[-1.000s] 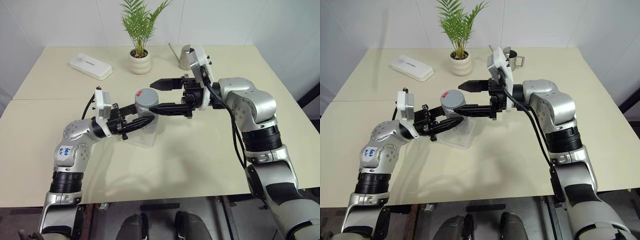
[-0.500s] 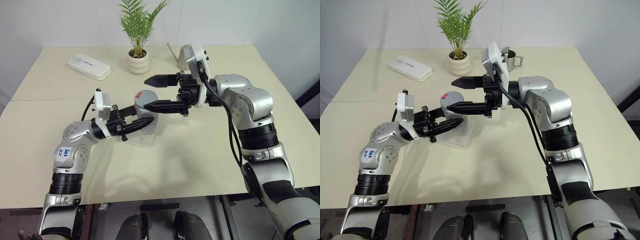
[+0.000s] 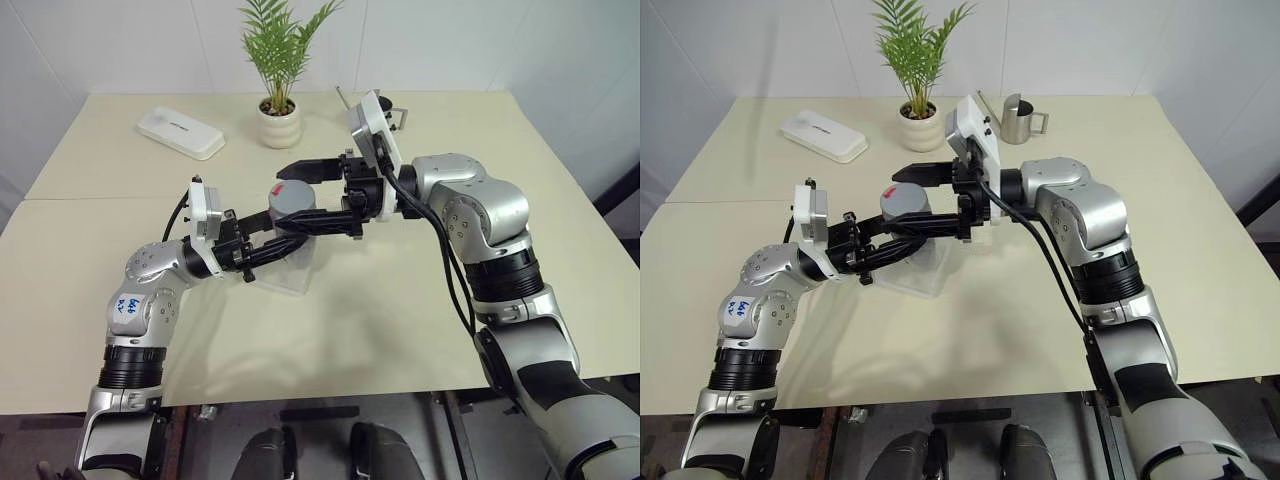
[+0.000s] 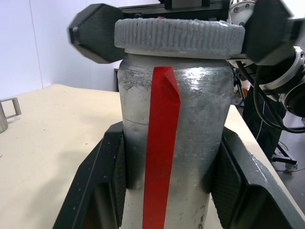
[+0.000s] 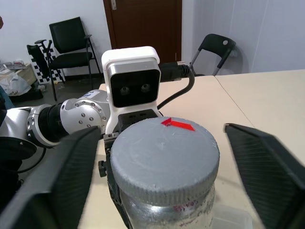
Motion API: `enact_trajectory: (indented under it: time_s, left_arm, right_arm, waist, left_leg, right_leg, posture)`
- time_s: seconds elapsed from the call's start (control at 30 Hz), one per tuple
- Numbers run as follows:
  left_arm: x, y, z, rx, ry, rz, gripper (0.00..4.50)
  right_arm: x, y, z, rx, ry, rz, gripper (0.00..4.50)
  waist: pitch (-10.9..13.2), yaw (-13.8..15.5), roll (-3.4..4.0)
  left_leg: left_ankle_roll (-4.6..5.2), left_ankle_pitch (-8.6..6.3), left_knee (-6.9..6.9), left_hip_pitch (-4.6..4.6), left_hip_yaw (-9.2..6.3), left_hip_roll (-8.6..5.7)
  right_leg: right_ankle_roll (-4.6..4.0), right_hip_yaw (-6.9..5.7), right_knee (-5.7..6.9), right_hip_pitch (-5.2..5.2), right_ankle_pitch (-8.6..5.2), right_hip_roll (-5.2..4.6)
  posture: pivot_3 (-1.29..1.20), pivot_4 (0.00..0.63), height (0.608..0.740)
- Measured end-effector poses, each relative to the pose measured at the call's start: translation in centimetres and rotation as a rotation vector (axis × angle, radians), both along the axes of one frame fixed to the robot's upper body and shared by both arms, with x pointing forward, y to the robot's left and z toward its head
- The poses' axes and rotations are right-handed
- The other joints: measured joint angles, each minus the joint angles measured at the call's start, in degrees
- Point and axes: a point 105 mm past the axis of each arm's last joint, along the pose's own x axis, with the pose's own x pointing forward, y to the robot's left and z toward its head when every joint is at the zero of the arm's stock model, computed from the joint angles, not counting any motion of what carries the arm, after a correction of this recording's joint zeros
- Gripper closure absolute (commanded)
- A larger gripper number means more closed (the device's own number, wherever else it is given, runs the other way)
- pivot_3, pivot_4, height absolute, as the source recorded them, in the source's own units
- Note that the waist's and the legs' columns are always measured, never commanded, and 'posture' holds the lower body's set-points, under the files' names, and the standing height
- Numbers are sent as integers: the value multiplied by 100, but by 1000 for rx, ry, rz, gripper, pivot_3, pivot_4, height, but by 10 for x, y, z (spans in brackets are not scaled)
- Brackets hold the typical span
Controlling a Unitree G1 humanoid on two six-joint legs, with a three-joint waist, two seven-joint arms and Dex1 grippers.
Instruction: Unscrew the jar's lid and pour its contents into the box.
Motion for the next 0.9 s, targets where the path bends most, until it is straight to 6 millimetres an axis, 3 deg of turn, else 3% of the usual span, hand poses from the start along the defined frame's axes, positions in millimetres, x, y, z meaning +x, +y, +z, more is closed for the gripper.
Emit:
enact_trajectory:
  time_s: [0.07, 0.2, 0.23, 0.3, 0.33, 0.43, 0.5, 0.7, 0.9]
  left_arm:
    - [0, 1, 1, -2, -1, 4, 2528]
    - [-1, 2, 3, -13, -9, 4, 2528]
    - [-1, 2, 5, -20, -13, 0, 2528]
    - [-3, 2, 5, -24, -13, -5, 2528]
    - [-3, 2, 5, -19, -14, -4, 2528]
    - [-3, 3, 3, -14, -9, 1, 2528]
    - [-2, 5, 2, -11, -3, 8, 2528]
    - [-2, 7, -3, -5, 13, 19, 2528]
    - [-2, 10, -2, -7, 13, 34, 2528]
  right_arm:
    - [0, 1, 0, 2, 1, 3, 1895]
    - [-2, 3, 3, 33, 28, 12, 1946]
    - [-3, 3, 5, 51, 47, 17, 1946]
    - [-4, 0, 6, 106, 142, 30, 1946]
    - [-8, -2, 16, 175, 181, 60, 1946]
    - [-17, -14, 46, 299, 168, 83, 1946]
    - [-13, -22, 48, 316, 162, 28, 1946]
    - [22, -61, 16, 288, 114, -276, 1946]
    - [58, -129, -59, 172, 100, -643, 1946]
  waist:
    - [0, 0, 0]
    - [0, 0, 0]
    - [0, 0, 0]
    - [-199, -8, -3]
    - [-277, 5, 6]
    - [-393, 4, -13]
    - [-419, 2, -32]
    - [-428, -4, -37]
    - [-480, -16, -31]
  left_leg:
    - [0, 0, 0, 0, 0, 0]
    - [0, 0, -1, 0, 0, 0]
    - [0, 0, 0, 0, 0, 0]
    - [-8, 1, -4, -39, -7, -4]
    - [-13, -3, 1, -39, -12, -5]
    - [-13, -3, -7, -34, -7, -2]
    - [-12, -2, -1, -19, 1, 2]
    - [-32, 3, -4, 1, 38, 18]
    - [-11, 16, -10, 18, 70, 28]
  right_leg:
    - [0, -1, 0, 0, 0, 0]
    - [0, 0, 0, 0, 0, 0]
    - [0, 0, 0, 0, 0, -1]
    - [0, 5, 27, -54, 0, 9]
    - [0, -1, 55, -60, 0, 17]
    - [0, 0, 38, -51, 0, 31]
    - [0, 6, 11, -19, 0, 36]
    - [-18, 35, -21, -6, 53, 46]
    - [-19, 64, -16, -9, 54, 57]
  posture:
    - [0, 150, 740]
    - [0, 150, 740]
    - [0, 0, 740]
    - [0, 0, 740]
    - [0, 0, 740]
    - [0, 0, 740]
    - [0, 0, 740]
    - [0, 0, 740]
    - [0, 0, 740]
